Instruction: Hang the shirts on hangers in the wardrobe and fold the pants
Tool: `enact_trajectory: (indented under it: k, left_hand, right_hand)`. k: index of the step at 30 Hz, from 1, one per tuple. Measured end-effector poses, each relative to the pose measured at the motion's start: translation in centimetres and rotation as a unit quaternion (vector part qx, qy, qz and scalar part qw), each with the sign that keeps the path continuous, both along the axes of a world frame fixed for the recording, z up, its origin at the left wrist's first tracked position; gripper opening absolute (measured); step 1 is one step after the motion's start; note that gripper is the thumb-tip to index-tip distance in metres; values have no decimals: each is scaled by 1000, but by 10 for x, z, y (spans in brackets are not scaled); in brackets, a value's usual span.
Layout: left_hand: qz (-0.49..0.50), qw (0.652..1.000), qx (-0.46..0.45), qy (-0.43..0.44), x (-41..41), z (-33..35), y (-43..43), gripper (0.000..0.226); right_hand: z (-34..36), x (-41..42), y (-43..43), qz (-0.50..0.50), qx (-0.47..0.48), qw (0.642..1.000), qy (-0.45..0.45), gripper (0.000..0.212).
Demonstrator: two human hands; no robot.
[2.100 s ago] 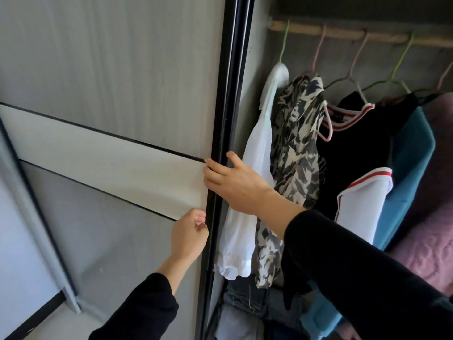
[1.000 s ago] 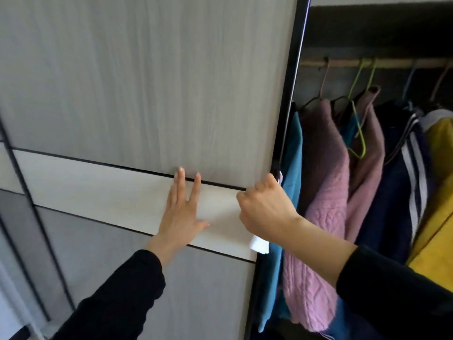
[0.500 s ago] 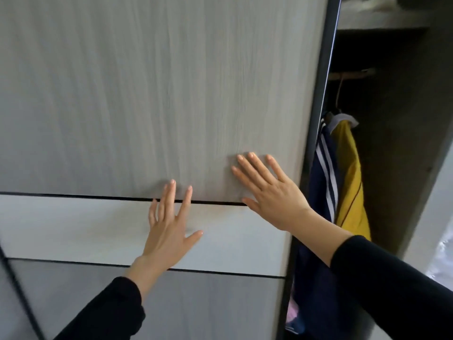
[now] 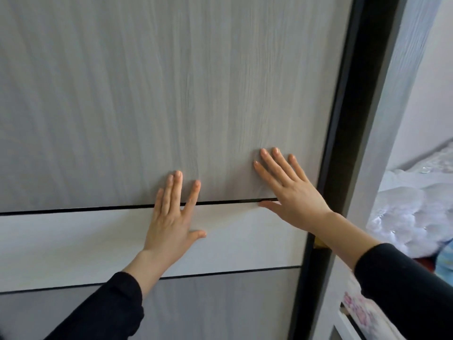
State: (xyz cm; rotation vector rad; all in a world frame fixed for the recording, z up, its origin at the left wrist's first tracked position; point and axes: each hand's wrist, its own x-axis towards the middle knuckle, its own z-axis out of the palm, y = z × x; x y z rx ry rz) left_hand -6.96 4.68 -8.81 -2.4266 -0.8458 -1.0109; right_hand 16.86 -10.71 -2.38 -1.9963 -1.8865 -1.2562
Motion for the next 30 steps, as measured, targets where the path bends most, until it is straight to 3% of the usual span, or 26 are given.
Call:
enact_trajectory:
  k: [10,26,28,30]
  left_hand:
    - [-28,1000,-1,-2,52,0,-25,135]
    - [8,1000,8,19,54,1,-33,135]
    - [9,1000,3,23,53,-1,-30,135]
    - [17,999,-14,24,54,-2,-32,134]
  right_hand:
    - [2,34,-31,7,33,999,28,95]
    - [-1,39,-32,36,50,997,48,92]
    - [-4,36,-33,44,59,995,74,84]
    - [-2,24,-34,79,98,978,165,74]
